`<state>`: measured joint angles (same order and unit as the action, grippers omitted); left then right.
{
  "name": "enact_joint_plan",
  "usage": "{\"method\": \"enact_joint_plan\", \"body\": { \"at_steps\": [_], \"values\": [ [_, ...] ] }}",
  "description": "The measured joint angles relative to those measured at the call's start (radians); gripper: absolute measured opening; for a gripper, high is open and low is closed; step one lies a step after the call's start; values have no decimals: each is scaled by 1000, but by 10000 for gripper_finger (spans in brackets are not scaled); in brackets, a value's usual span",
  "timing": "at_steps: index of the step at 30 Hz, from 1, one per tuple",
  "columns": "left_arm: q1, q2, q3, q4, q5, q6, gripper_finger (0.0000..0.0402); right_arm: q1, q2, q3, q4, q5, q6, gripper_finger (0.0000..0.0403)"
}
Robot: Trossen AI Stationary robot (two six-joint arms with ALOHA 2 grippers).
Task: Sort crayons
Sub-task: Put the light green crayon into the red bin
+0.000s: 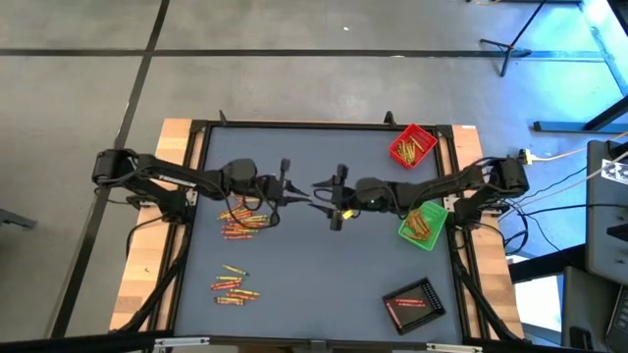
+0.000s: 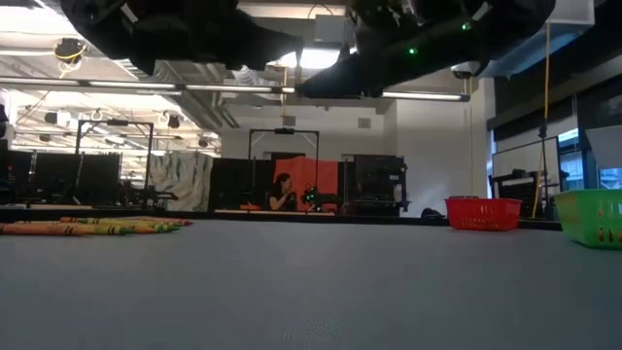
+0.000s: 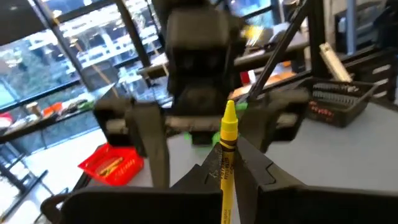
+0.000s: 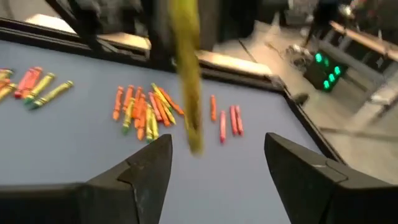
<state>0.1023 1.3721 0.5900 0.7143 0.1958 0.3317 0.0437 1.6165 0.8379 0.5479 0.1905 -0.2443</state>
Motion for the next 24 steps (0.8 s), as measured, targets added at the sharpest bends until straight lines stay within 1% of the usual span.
{"method": "enact_joint_plan", "body": {
  "at_steps": [2,6,9,11,15,20,24],
  "values": [
    [-14,15,0,-1,-30,-6,0,3,-1,0,39,-4,-21,253],
    [-39,16,0,26,-51,-10,0,1,-1,0,39,-10,-23,253],
    [-56,16,0,40,-60,-9,0,1,-1,0,37,-67,-27,250],
    [-60,16,0,50,-62,-8,0,1,-1,0,42,-99,-31,238],
    [-59,16,0,52,-66,-8,0,1,-2,0,71,-142,-52,185],
    [-59,16,0,69,-66,-7,11,0,-1,0,90,-140,-62,94],
    [-59,16,0,68,-66,-7,19,0,-1,0,87,-141,-102,21]
  ]
}}
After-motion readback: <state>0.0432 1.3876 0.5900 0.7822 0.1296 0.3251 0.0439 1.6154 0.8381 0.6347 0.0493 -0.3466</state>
